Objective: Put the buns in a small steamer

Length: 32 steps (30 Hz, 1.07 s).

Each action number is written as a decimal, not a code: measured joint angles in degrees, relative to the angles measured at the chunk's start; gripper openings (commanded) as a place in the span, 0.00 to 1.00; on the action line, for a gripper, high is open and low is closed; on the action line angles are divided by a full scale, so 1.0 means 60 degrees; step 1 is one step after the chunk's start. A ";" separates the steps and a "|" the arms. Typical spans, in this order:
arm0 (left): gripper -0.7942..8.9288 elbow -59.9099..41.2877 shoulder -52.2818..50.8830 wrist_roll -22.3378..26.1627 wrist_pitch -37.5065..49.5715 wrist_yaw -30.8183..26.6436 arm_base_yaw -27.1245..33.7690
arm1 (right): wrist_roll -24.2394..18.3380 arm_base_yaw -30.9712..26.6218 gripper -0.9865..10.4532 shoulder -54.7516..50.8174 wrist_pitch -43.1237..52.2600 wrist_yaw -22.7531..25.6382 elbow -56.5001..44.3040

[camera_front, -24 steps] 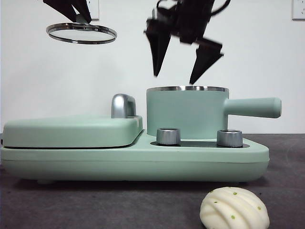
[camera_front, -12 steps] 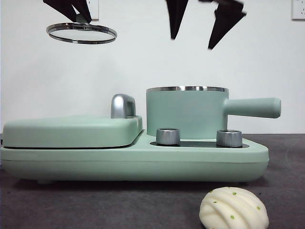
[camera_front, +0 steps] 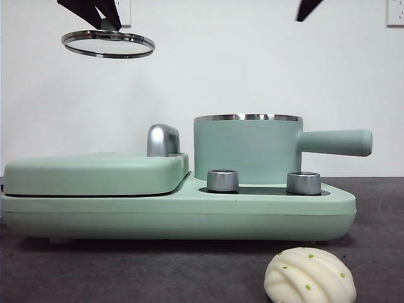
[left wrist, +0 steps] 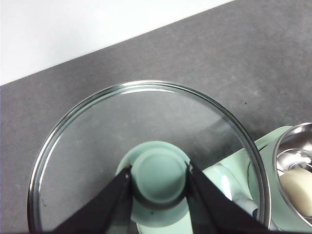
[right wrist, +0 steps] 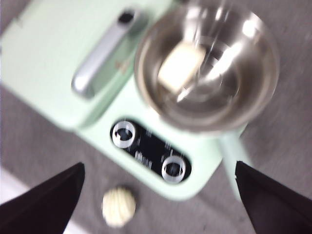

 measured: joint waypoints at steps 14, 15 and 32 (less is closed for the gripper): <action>0.10 0.0000 0.0000 -0.0029 0.0000 0.0000 -0.0047 | 0.1708 0.1406 0.52 -0.3956 0.1719 -0.0015 -0.6386; 0.10 0.0000 0.0000 -0.0025 0.0000 0.0000 -0.0062 | 0.1785 0.1559 0.52 -0.4014 0.1865 -0.0015 -0.6798; 0.10 0.0000 0.0000 -0.0029 0.0004 0.0007 -0.0069 | 0.2102 0.2783 0.52 -0.3661 0.5788 -0.0058 -1.0193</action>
